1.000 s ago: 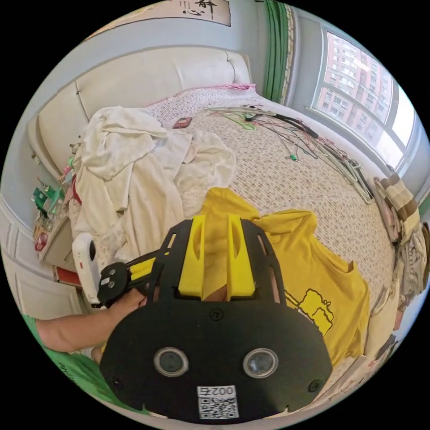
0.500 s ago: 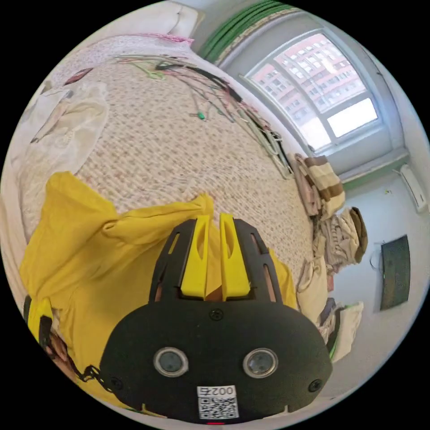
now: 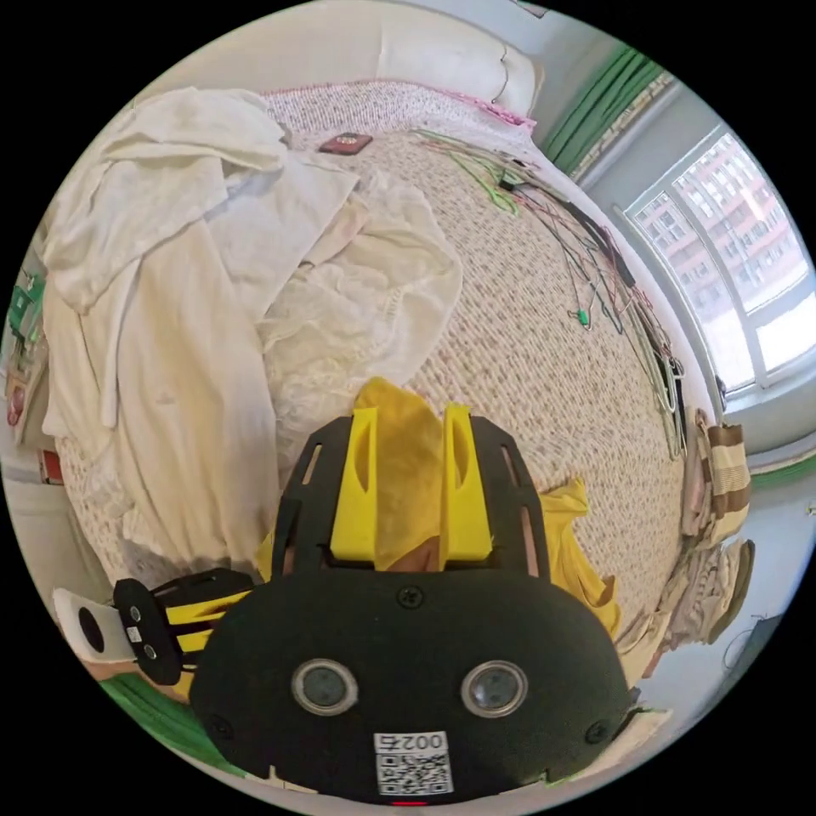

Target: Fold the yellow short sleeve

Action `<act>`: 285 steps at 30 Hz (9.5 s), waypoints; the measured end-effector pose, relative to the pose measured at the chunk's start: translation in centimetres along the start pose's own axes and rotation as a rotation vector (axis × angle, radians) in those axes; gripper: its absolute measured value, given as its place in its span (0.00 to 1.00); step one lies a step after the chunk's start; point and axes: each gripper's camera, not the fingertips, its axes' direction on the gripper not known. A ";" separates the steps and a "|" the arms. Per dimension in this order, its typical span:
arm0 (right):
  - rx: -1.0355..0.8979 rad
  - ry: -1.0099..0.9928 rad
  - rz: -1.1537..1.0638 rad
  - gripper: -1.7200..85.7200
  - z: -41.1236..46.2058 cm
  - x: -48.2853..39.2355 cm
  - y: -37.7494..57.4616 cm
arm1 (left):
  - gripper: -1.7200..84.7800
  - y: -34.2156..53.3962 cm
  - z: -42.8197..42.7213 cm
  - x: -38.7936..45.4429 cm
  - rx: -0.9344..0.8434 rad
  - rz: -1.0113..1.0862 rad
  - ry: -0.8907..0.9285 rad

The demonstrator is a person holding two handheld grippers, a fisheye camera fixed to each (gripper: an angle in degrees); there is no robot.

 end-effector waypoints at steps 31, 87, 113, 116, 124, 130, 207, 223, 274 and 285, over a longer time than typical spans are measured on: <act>0.272 -0.392 0.662 0.01 9.1 20.0 29.2 | 0.01 18.3 10.6 31.0 -0.100 1.207 -0.996; 0.371 0.083 0.869 0.08 2.8 -25.7 89.6 | 0.01 22.6 -20.6 -4.3 -0.241 -0.245 0.060; 0.368 0.162 1.067 0.10 7.0 -33.4 102.3 | 0.01 22.3 -26.4 -10.3 -0.510 -0.287 -0.010; 0.370 0.137 1.046 0.12 8.3 -33.4 103.0 | 0.02 23.4 -26.4 -12.1 -0.435 -0.366 0.205; 0.251 -0.039 1.033 0.15 17.6 -32.5 104.1 | 0.13 24.7 -23.9 -13.3 -0.495 -0.350 0.238; 0.325 -0.158 1.103 0.03 19.5 -32.3 106.8 | 0.03 23.9 -23.4 -13.3 -0.514 -0.346 0.227; 0.461 0.308 0.641 0.14 19.2 -5.0 62.3 | 0.01 30.3 5.0 17.6 -0.168 0.443 -0.202; 0.428 -0.259 1.011 0.13 26.9 7.2 74.7 | 0.01 29.5 6.5 17.1 -0.163 0.449 -0.209; 0.125 0.111 0.907 0.01 20.8 8.7 72.4 | 0.01 28.1 6.2 15.8 -0.157 0.460 -0.224; 0.355 0.078 0.598 0.12 12.2 4.7 62.2 | 0.01 28.3 5.3 16.2 -0.156 0.461 -0.227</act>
